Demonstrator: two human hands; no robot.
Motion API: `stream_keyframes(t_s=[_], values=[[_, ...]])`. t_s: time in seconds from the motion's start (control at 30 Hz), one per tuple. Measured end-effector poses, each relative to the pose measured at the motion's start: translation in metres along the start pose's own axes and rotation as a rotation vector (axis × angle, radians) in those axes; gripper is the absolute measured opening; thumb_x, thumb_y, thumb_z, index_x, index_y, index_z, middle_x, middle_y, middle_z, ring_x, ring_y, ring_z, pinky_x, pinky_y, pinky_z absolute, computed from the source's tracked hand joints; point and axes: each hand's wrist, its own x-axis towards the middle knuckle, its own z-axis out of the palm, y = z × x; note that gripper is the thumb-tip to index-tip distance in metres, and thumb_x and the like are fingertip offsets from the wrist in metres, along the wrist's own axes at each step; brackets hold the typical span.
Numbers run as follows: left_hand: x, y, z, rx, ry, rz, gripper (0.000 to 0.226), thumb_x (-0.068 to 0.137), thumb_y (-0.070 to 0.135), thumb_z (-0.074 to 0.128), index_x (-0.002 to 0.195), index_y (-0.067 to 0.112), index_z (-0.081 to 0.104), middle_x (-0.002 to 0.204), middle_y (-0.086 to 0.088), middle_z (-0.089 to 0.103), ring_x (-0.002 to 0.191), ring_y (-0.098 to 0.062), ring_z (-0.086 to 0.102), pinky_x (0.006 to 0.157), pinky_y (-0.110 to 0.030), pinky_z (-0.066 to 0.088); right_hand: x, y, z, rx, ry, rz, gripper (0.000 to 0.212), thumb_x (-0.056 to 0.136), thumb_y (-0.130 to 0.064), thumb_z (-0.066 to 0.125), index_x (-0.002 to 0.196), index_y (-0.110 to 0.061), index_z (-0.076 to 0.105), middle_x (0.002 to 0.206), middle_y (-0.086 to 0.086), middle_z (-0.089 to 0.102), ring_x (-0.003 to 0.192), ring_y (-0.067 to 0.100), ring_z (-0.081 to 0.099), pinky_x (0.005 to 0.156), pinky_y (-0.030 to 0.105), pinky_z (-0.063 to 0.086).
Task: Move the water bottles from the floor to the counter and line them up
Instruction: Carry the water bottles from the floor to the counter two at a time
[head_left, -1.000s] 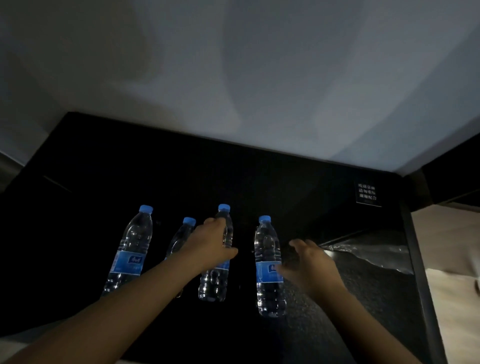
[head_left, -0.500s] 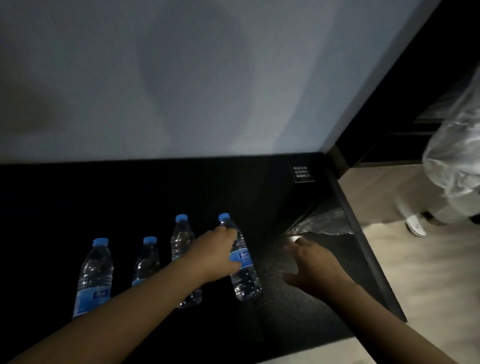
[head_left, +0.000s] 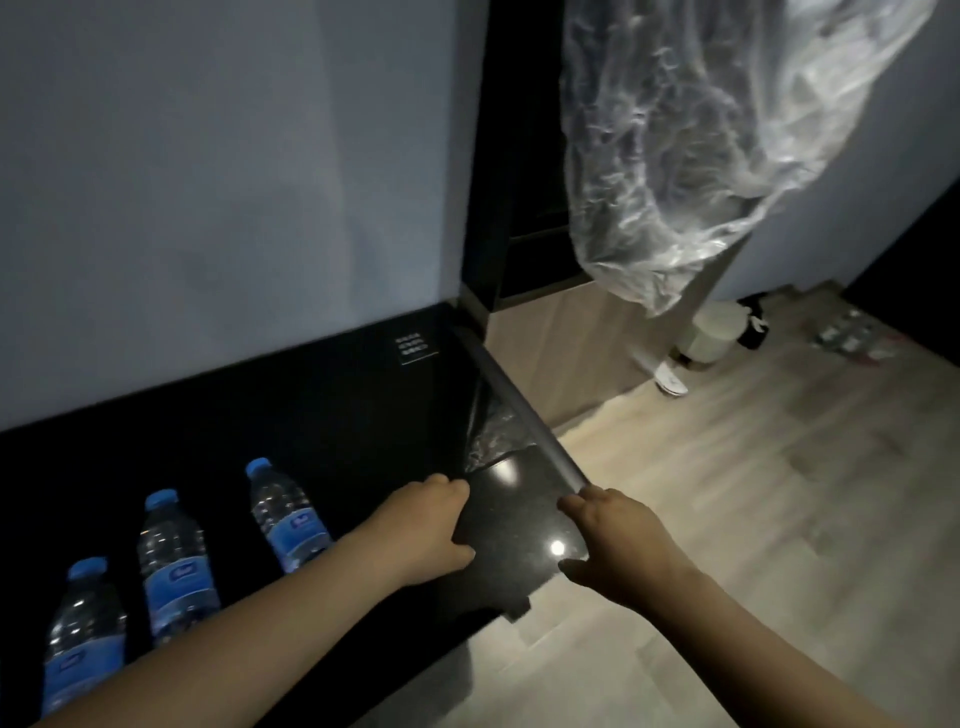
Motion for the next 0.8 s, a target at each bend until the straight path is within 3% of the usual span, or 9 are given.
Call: stream_keyframes(t_s=[0.17,0.43,0.6,0.8], values=[[0.016,0.096,0.027,0.117,-0.013,0.090,0.059,0.085,0.043,0.063,0.134,0.015,0.044,0.132,-0.004,0.047,0.117,-0.022,0.051,0.097,-0.035,0.046,-0.071,0.071,0.014,0.051,-0.001,0.127,0.051,0.085,-0.046,0.061,0.128,-0.021,0.049,0.120,0.001,0.056,0.108,0.023,0.056,0.086,0.031,0.046],[0.064,0.224,0.057,0.206,-0.054,0.282,0.048,0.082,0.040,0.063,0.120,0.012,0.049,0.120,-0.006,0.053,0.107,-0.024,0.054,0.093,-0.038,0.046,-0.155,0.169,0.035,0.159,0.000,0.367,0.050,0.087,-0.043,0.061,0.128,-0.018,0.049,0.121,0.003,0.056,0.109,0.023,0.055,0.086,0.031,0.048],[0.117,0.288,0.067,0.254,-0.099,0.390,0.058,0.085,0.044,0.060,0.132,0.014,0.043,0.130,-0.004,0.048,0.117,-0.023,0.051,0.099,-0.037,0.043,-0.174,0.229,0.042,0.243,0.022,0.526,0.047,0.086,-0.042,0.061,0.125,-0.019,0.050,0.118,0.000,0.056,0.106,0.020,0.056,0.082,0.031,0.049],[0.193,0.358,0.058,0.283,-0.098,0.531,0.057,0.085,0.044,0.060,0.132,0.016,0.043,0.129,-0.003,0.048,0.115,-0.022,0.052,0.095,-0.033,0.044,-0.168,0.303,0.034,0.254,0.034,0.660,0.046,0.087,-0.041,0.061,0.126,-0.018,0.050,0.119,0.002,0.056,0.105,0.021,0.056,0.087,0.033,0.050]])
